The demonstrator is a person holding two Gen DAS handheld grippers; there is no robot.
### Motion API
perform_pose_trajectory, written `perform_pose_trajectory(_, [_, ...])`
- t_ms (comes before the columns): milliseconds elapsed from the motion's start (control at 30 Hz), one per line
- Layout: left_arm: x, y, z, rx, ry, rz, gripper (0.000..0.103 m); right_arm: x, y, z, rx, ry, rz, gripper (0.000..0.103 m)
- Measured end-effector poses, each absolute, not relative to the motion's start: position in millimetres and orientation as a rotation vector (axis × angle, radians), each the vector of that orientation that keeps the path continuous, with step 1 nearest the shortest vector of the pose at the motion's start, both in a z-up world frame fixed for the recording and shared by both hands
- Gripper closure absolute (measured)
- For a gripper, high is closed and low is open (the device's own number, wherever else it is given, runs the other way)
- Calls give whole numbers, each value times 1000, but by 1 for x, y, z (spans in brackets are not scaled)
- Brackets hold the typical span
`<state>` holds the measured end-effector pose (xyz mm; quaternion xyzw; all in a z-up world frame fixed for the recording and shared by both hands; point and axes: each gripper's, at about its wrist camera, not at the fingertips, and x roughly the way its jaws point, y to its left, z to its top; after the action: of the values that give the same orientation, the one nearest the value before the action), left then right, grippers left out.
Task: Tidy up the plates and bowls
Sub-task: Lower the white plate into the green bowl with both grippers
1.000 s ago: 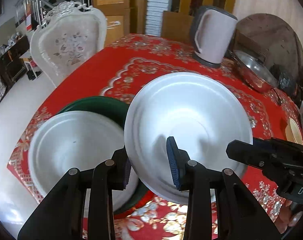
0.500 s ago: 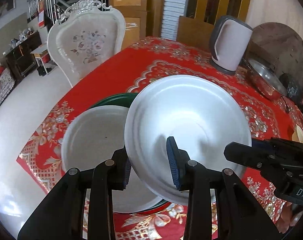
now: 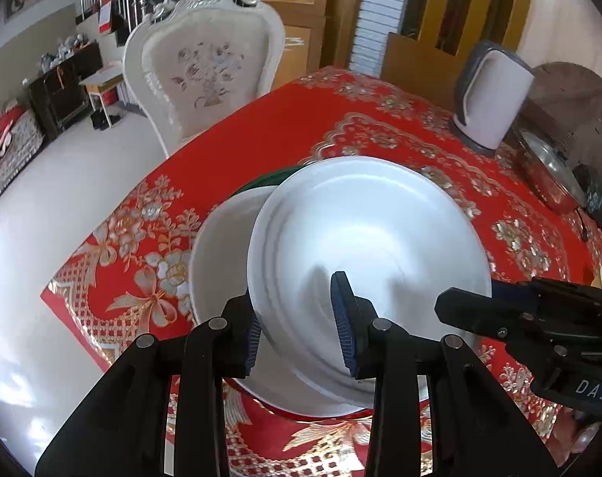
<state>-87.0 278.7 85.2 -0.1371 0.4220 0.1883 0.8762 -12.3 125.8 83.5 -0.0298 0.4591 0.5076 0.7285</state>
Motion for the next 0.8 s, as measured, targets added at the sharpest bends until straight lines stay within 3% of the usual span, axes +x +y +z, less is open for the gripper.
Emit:
perform_pose_trajectory(700, [-88, 296, 72, -339, 881, 366, 70, -18, 144, 74, -102, 1076, 1066, 76])
perform_pose_trajectory(800, [-88, 294, 74, -317, 872, 380, 70, -18, 143, 76, -117, 1063, 1047, 67])
